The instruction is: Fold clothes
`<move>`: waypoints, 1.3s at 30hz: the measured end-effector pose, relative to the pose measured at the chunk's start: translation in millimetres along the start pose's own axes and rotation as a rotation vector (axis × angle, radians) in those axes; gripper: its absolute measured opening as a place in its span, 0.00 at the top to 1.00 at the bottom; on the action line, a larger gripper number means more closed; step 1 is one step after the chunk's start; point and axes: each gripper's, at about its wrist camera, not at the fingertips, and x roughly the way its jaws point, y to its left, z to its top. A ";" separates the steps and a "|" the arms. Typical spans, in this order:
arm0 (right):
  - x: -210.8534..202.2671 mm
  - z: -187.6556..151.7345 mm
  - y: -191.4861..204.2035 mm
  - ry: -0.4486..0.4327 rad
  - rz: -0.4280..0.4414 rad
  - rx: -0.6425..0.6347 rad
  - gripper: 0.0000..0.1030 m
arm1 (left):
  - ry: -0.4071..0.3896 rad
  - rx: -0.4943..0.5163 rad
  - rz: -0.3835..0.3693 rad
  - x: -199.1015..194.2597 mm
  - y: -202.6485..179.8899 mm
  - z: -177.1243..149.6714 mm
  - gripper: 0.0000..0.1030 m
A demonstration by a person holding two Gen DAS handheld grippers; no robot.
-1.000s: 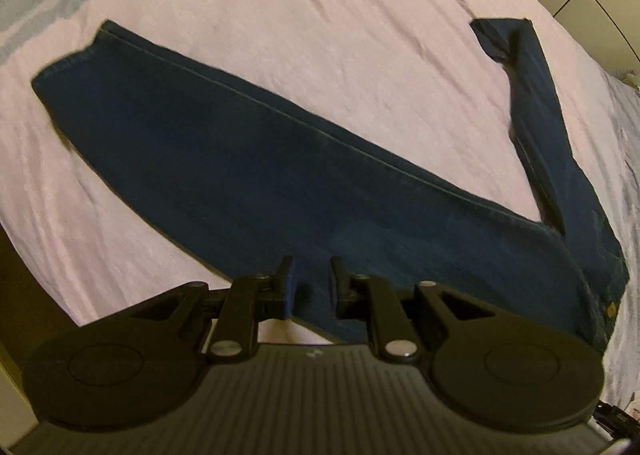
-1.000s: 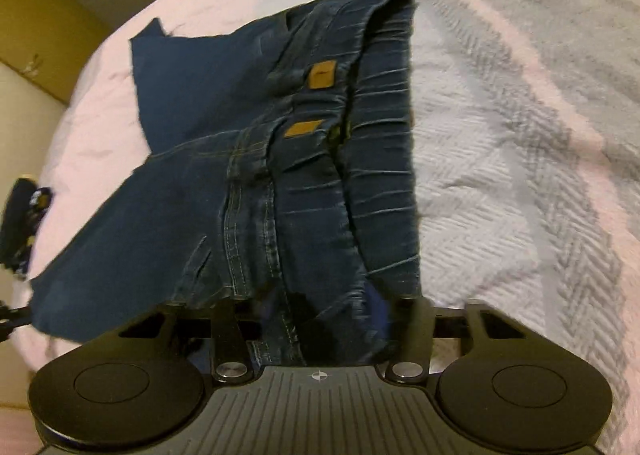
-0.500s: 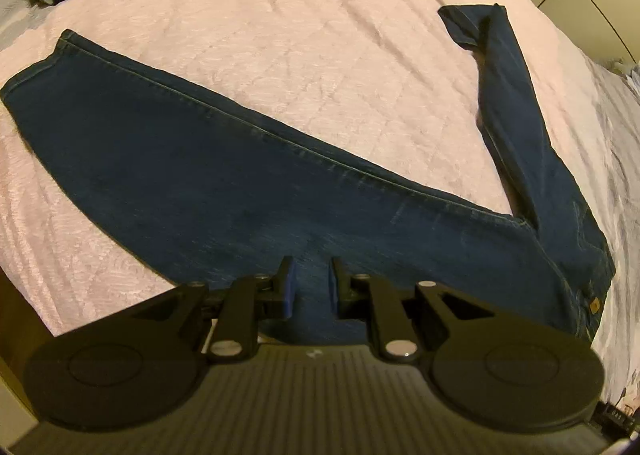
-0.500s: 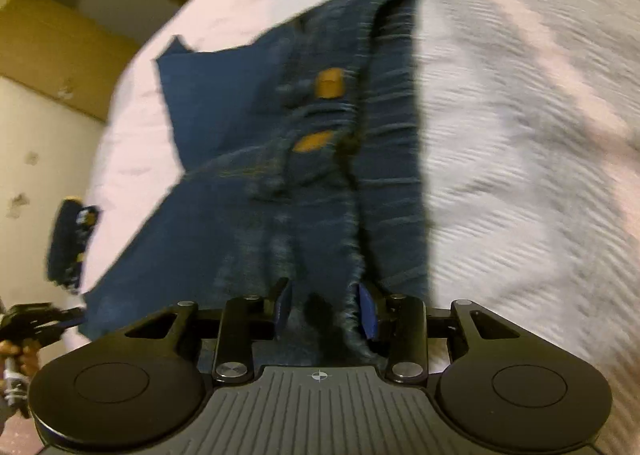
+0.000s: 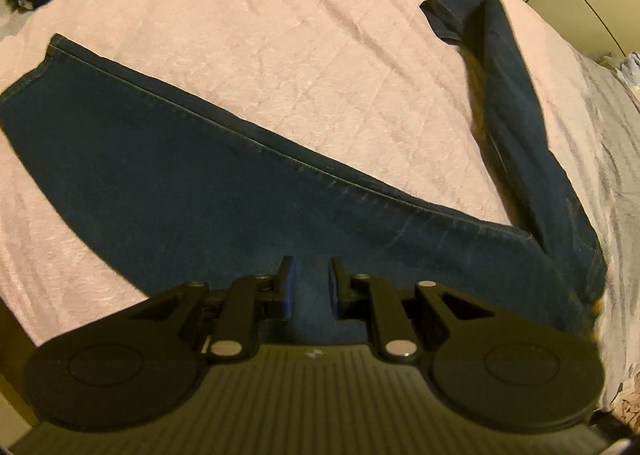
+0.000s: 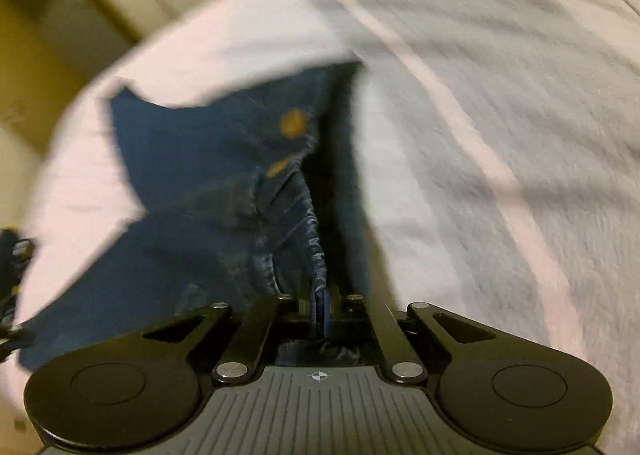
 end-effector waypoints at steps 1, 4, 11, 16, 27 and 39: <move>7.8 -0.8 2.0 0.029 -0.033 0.010 0.97 | 0.008 0.000 -0.002 3.7 -1.5 1.2 0.88; 12.8 9.3 18.0 0.051 -0.127 -0.003 0.68 | 0.011 0.032 -0.013 9.8 -6.6 9.1 0.87; -5.4 60.1 48.1 -0.155 -0.236 0.161 0.59 | 0.003 0.038 -0.102 46.3 -17.4 60.5 0.82; 36.6 81.6 69.8 -0.137 -0.194 0.262 0.59 | -0.013 0.073 -0.210 90.1 -67.8 118.6 0.79; 93.8 93.0 69.2 -0.305 -0.276 0.465 0.59 | -0.097 -0.120 -0.503 192.3 -144.4 274.7 0.63; 117.2 104.6 67.5 -0.235 -0.299 0.419 0.49 | -0.138 -0.323 -0.527 284.1 -190.1 337.3 0.64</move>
